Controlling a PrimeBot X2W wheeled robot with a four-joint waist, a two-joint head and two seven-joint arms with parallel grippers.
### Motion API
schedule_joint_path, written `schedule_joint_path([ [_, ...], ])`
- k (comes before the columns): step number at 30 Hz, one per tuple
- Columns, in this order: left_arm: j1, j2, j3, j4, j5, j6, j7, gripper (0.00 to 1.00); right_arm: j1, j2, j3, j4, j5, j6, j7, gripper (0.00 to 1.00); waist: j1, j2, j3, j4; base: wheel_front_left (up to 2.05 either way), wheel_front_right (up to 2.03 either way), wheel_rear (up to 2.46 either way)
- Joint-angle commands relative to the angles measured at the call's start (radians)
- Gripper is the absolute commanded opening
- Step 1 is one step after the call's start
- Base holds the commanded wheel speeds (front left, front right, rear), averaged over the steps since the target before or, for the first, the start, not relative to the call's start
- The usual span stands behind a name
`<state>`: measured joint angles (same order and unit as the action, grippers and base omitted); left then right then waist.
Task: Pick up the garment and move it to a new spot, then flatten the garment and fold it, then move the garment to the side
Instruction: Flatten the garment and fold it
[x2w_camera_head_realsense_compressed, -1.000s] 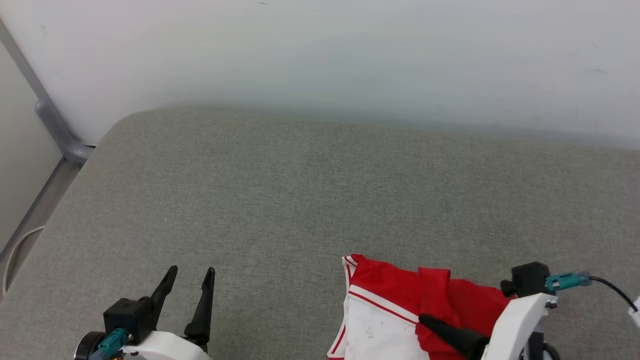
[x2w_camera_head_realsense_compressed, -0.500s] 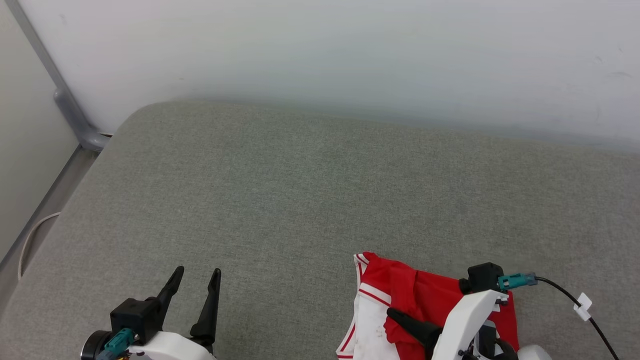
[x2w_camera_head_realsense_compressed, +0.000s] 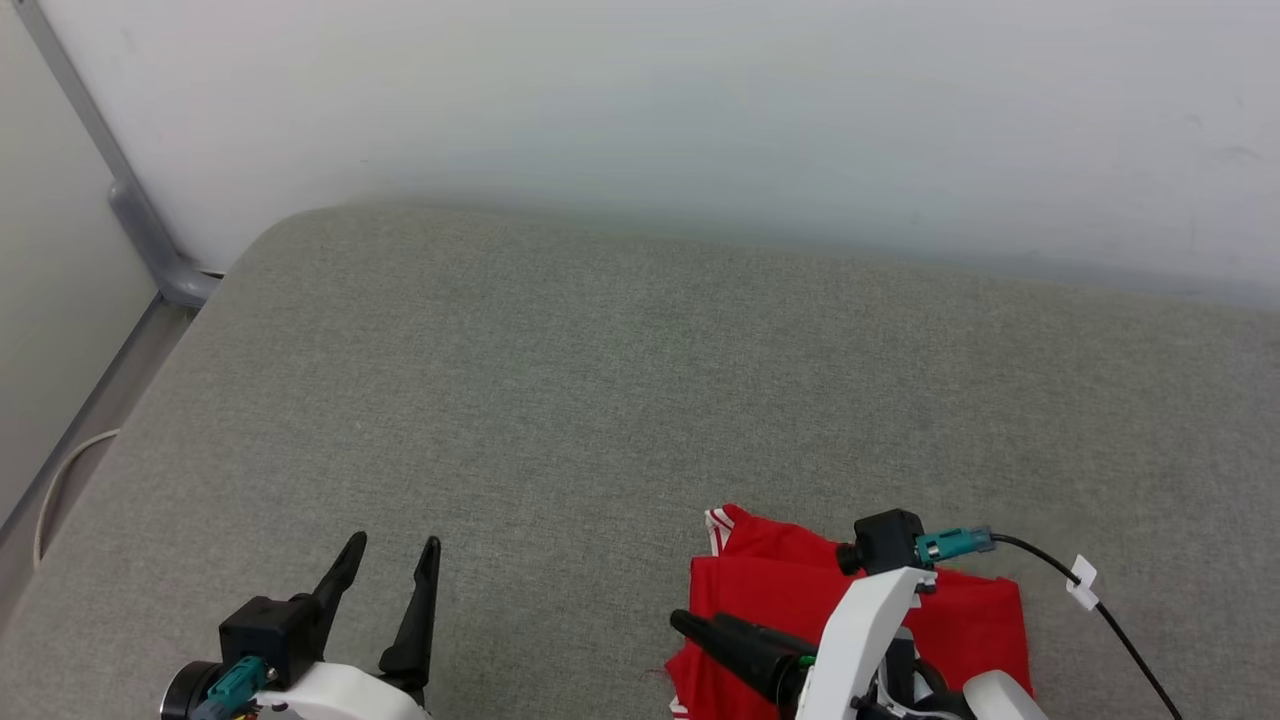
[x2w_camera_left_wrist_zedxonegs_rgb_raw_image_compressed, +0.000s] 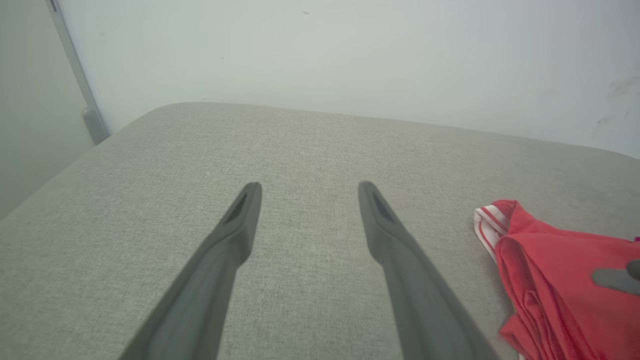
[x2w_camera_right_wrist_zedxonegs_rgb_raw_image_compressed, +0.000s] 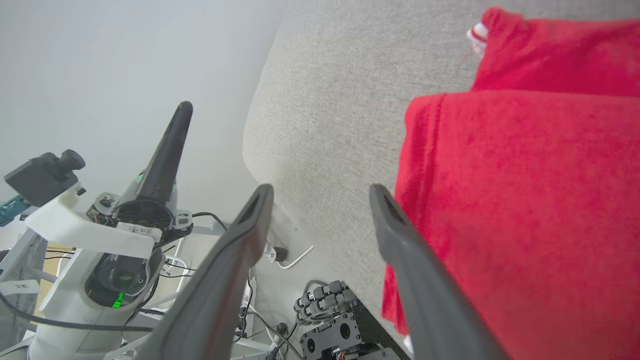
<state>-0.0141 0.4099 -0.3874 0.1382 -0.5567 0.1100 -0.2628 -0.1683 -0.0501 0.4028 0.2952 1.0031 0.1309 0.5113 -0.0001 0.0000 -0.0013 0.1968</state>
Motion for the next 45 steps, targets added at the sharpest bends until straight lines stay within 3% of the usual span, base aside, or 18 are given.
schedule_joint_path([
  [1, 0.004, 0.002, 0.0, -0.003, 0.001, 0.001, -0.001, 1.0, -0.015, 0.0, -0.001, -0.01, -0.007, -0.001, 0.0, 1.0, 0.0001, 0.0, -0.006, -0.007, 0.0, 0.0, 0.0],
  [4, 0.007, -0.001, 0.0, -0.011, -0.007, 0.001, 0.0, 1.0, -0.039, 0.0, -0.028, -0.052, -0.066, -0.001, -0.016, 1.0, 0.0001, 0.0, -0.015, -0.02, 0.0, 0.0, 0.0],
  [7, 0.008, -0.009, 0.008, -0.026, -0.011, 0.0, -0.001, 1.0, -0.072, -0.008, -0.079, -0.101, -0.223, -0.001, -0.044, 1.0, 0.0001, 0.0, -0.02, -0.036, 0.0, 0.0, 0.0],
  [8, 0.007, -0.012, 0.012, -0.032, -0.012, -0.001, -0.001, 1.0, -0.091, -0.03, -0.082, -0.13, -0.288, -0.001, -0.062, 1.0, 0.0001, 0.0, -0.021, -0.041, 0.0, 0.0, 0.0],
  [9, -0.005, -0.034, 0.034, -0.068, 0.009, -0.003, -0.002, 1.0, -0.13, -0.15, -0.11, -0.215, -0.533, -0.001, -0.203, 1.0, 0.0001, 0.0, -0.017, -0.07, 0.0, 0.0, 0.0],
  [13, 0.0, -0.061, 0.069, -0.097, 0.041, -0.012, -0.002, 1.0, -0.115, -0.228, -0.169, -0.254, -0.663, -0.001, -0.344, 1.0, 0.0001, 0.0, -0.013, -0.092, 0.0, 0.0, 0.0],
  [16, 0.007, -0.083, 0.088, -0.109, 0.067, -0.026, -0.002, 1.0, -0.055, -0.237, -0.243, -0.266, -0.723, -0.001, -0.426, 1.0, 0.0001, 0.0, -0.01, -0.103, 0.0, 0.0, 0.0],
  [21, 0.025, -0.126, 0.114, -0.12, 0.108, -0.058, -0.002, 1.0, 0.062, -0.196, -0.393, -0.312, -0.775, -0.001, -0.528, 1.0, 0.0001, 0.0, -0.007, -0.121, 0.0, 0.0, 0.0],
  [26, 0.045, -0.165, 0.149, -0.123, 0.139, -0.094, -0.002, 1.0, 0.167, -0.132, -0.482, -0.377, -0.783, -0.001, -0.592, 1.0, 0.0001, 0.0, -0.005, -0.138, 0.0, 0.0, 0.0],
  [34, 0.066, -0.206, 0.183, -0.102, 0.195, -0.15, -0.002, 1.0, 0.236, -0.06, -0.514, -0.416, -0.792, -0.001, -0.624, 1.0, 0.0001, 0.0, 0.0, -0.15, 0.0, 0.0, 0.0],
  [45, 0.058, -0.239, 0.216, -0.072, 0.248, -0.192, -0.002, 1.0, 0.239, -0.049, -0.509, -0.398, -0.818, -0.001, -0.626, 1.0, 0.0001, 0.0, 0.006, -0.136, 0.0, 0.0, 0.0],
])
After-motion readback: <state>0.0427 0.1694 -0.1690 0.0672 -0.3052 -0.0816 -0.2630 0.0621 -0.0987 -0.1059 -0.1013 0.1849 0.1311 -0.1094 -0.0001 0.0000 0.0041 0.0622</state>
